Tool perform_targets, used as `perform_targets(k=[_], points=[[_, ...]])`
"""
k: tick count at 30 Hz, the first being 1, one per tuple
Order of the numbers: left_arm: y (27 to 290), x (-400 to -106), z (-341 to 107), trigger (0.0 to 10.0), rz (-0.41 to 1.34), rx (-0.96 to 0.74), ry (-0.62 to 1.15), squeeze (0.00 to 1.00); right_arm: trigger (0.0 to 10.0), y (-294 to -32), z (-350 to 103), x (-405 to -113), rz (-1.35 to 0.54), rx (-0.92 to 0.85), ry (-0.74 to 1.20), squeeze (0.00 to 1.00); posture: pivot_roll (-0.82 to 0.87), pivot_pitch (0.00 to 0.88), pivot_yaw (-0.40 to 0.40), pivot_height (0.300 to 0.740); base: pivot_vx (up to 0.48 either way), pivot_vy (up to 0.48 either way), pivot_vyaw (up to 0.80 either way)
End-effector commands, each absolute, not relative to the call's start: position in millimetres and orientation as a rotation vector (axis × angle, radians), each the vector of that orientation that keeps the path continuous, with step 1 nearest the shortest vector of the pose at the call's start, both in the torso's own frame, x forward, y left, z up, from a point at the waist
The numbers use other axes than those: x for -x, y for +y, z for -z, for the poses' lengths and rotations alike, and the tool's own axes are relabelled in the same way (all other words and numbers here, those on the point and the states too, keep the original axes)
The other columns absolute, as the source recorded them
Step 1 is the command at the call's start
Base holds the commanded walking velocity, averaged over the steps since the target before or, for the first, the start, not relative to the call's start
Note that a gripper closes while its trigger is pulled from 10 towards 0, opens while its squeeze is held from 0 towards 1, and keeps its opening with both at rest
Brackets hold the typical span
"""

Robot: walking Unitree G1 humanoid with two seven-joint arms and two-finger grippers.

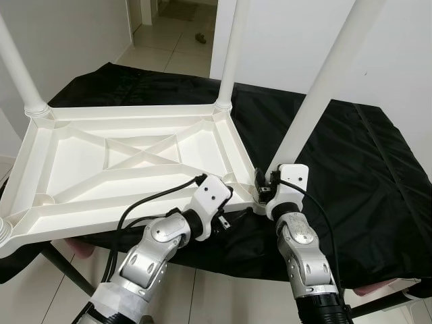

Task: Building children table

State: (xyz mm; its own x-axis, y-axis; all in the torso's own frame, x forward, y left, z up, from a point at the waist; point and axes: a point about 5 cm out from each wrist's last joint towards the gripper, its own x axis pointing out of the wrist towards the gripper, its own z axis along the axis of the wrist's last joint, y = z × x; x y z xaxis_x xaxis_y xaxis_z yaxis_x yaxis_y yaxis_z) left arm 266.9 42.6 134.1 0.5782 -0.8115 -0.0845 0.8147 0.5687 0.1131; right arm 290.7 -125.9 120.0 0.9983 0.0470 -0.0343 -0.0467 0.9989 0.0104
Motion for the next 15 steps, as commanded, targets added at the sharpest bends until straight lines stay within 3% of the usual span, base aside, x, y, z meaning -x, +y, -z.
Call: perform_targets(k=[1,11,12,15], points=[[41.9,-267.8,-134.1,10.0,0.951,-0.152,0.029,0.00,10.0,-129.6,-114.8,-290.6,-0.040,-0.052,0.068,1.00,0.06,0.000,-0.091,0.740,0.000,0.000,0.00],[42.0,-269.6,-135.4,10.0,0.942,-0.156,0.023,0.00,10.0,-132.0,-120.9,-296.2,-0.173,-0.008,0.068,1.00,0.06,0.000,-0.095,0.740,0.000,0.000,0.00],[41.6,-269.6,-135.8,10.0,0.942,-0.156,0.022,0.00,10.0,-135.1,-121.4,-297.6,-0.205,0.013,0.068,0.00,0.06,0.000,-0.096,0.740,0.000,0.000,0.00],[40.7,-269.5,-136.4,10.0,0.948,-0.156,0.019,0.00,10.0,-141.4,-127.6,-300.8,-0.336,0.044,0.026,0.00,0.06,0.000,-0.094,0.740,0.000,0.000,0.00]])
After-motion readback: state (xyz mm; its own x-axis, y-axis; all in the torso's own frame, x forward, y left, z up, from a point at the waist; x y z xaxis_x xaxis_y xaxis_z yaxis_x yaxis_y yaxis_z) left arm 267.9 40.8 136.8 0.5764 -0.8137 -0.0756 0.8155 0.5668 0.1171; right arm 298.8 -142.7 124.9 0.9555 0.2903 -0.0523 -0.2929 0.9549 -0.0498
